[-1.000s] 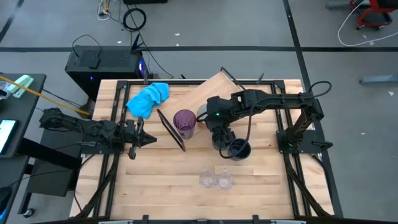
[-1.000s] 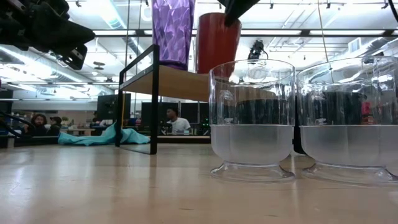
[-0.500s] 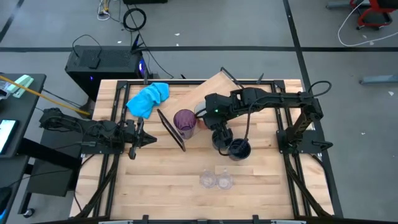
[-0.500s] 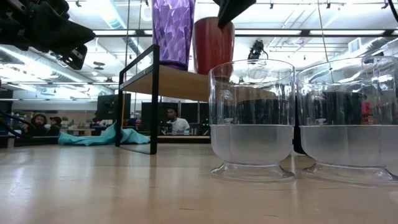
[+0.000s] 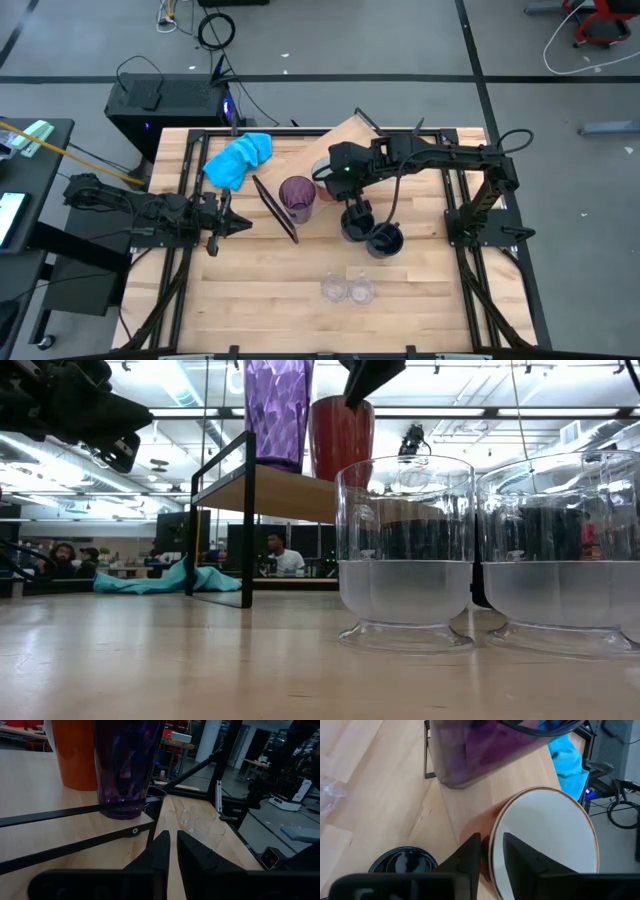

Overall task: Stack small to large cups/mugs on shelf
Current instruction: Put the orange mug on the shelf

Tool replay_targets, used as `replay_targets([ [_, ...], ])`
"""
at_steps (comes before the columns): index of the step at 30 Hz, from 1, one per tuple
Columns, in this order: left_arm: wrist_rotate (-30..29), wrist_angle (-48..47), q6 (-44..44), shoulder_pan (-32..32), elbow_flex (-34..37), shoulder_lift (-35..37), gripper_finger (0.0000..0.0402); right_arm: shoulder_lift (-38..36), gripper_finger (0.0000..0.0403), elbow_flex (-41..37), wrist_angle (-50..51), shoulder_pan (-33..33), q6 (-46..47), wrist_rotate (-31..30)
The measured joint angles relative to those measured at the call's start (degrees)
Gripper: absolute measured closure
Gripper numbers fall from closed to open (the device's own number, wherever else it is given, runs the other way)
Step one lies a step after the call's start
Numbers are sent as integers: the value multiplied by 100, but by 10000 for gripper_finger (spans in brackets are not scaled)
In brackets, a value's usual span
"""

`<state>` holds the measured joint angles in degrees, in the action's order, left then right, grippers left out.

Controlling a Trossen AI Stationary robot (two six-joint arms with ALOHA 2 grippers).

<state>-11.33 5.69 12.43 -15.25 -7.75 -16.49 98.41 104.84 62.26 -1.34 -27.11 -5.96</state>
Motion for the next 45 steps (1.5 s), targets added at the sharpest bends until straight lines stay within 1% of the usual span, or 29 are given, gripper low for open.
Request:
replay_targets([
  [5,2,-4,0,1,0,1,362,-53,287,72,96,-2,226,0],
  [13,2,-60,2,1,0,0,366,-213,239,488,545,-40,354,-3],
  [16,2,-74,2,2,0,1,362,-342,232,501,817,-251,358,-103],
  [22,2,-117,2,2,0,2,360,-460,231,501,1175,-921,458,-137],
  [26,2,-131,9,2,0,0,365,-467,231,267,1233,-1360,320,280],
  [31,2,-129,53,2,0,2,365,-467,231,-219,1187,-1787,185,555],
  [33,2,-131,86,2,0,0,362,-488,231,-463,986,-1905,120,648],
  [39,2,-131,153,2,0,1,359,-650,231,-1169,-54,-2125,-200,894],
  [43,2,-131,168,2,0,1,365,-670,231,-1430,-441,-2142,-314,1164],
  [45,2,-131,155,2,0,2,368,-670,231,-1520,-529,-2129,-351,1204],
])
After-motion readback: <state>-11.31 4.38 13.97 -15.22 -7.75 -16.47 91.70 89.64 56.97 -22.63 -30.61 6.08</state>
